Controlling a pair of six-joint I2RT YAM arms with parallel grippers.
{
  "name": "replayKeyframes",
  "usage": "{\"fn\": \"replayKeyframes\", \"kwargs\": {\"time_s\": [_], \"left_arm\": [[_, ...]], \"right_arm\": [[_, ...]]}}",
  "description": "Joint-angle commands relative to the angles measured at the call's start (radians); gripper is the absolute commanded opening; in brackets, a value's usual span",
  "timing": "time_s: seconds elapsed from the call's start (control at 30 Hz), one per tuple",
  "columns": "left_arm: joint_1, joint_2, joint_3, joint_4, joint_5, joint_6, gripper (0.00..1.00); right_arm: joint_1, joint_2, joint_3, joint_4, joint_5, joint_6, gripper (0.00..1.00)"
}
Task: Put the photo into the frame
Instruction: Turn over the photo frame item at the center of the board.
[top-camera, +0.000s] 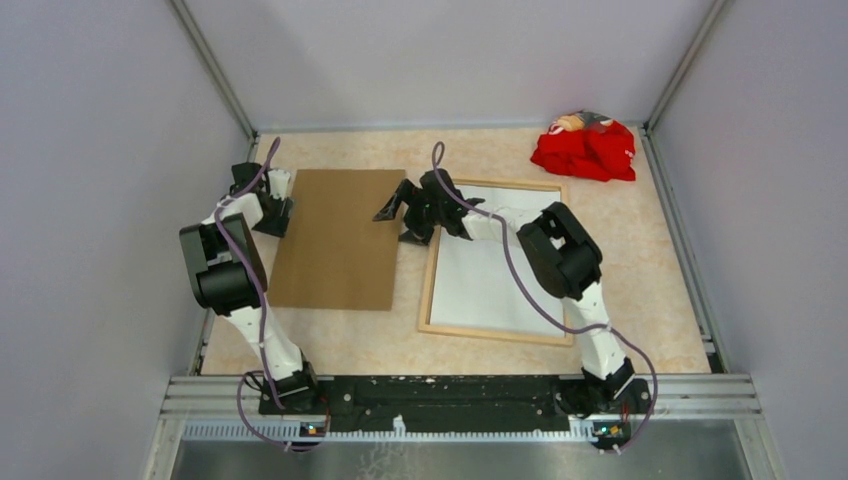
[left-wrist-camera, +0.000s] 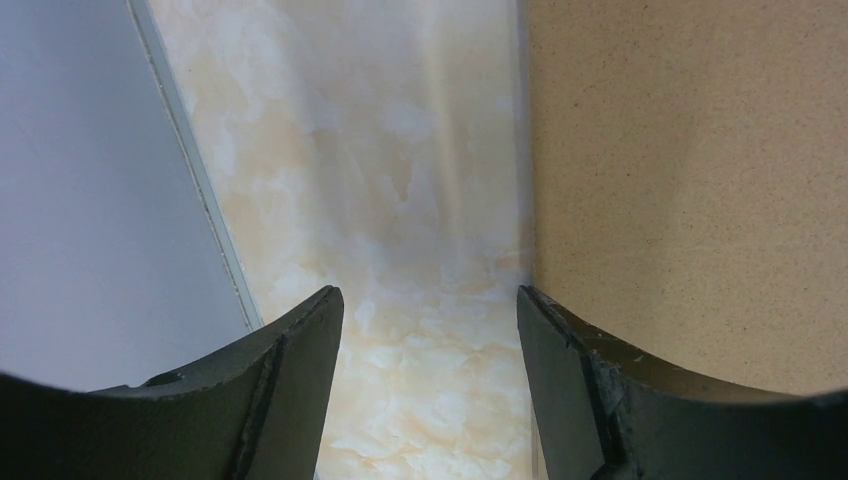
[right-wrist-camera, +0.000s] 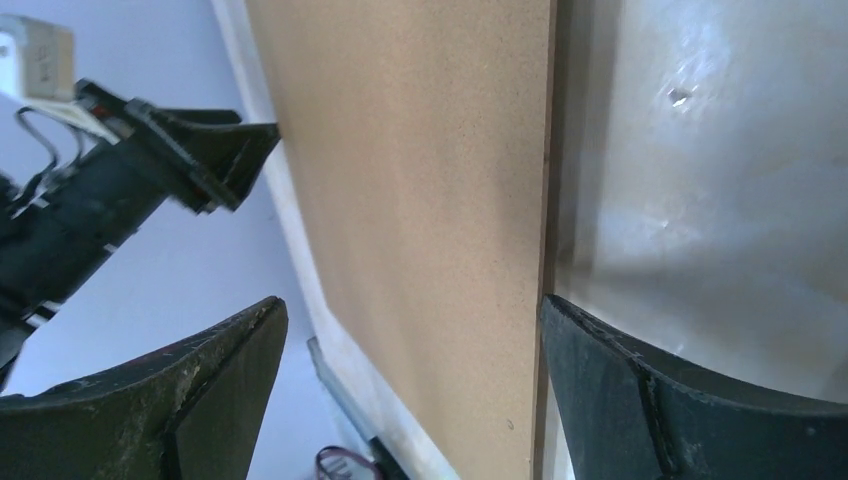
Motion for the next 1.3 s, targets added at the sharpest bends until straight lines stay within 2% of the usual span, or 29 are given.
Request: {"fn": "replayKeyframes", "kwargs": {"time_s": [0.0, 0.13, 0.27, 0.53, 0.67, 0.73, 0.83, 0.9, 1.13, 1.27], "left_arm": [[-0.040, 0.104, -0.078, -0.159, 0.189, -0.013, 0.73], [-0.041, 0.092, -0.086, -0.171, 0.234, 0.006, 0.73], [-0.042, 0.102, -0.078, -0.194, 0.269, 0.015, 0.74], [-0.043, 0.097, -0.094, -0.210, 0.289, 0.038, 0.73], [-0.042, 0.080, -0.101, -0.204, 0.278, 0.044, 0.73], [-0.043, 0.067, -0.104, -0.203, 0.277, 0.046, 0.73], [-0.043, 0.054, -0.107, -0.205, 0.284, 0.048, 0.73], [-0.043, 0.043, -0.110, -0.209, 0.297, 0.050, 0.74], [-0.051, -0.057, -0.108, -0.275, 0.399, 0.080, 0.87], [-0.058, -0.155, -0.065, -0.361, 0.505, 0.123, 0.98]], "right_arm": [[0.026, -0.170, -0.037, 0.300, -0.120, 0.108, 0.94], [0.036, -0.256, -0.127, 0.384, -0.132, 0.114, 0.94], [0.042, -0.294, -0.211, 0.558, -0.155, 0.172, 0.93], [0.065, -0.196, -0.171, 0.693, -0.209, 0.268, 0.91], [0.069, -0.221, -0.169, 0.575, -0.171, 0.199, 0.90], [0.070, -0.252, -0.162, 0.424, -0.124, 0.134, 0.87], [0.070, -0.293, -0.167, 0.300, -0.046, 0.074, 0.77], [0.069, -0.307, -0.168, 0.255, -0.006, 0.063, 0.65], [0.068, -0.264, -0.074, 0.095, 0.026, 0.048, 0.00], [0.050, -0.264, -0.042, 0.035, 0.025, 0.052, 0.00]]}}
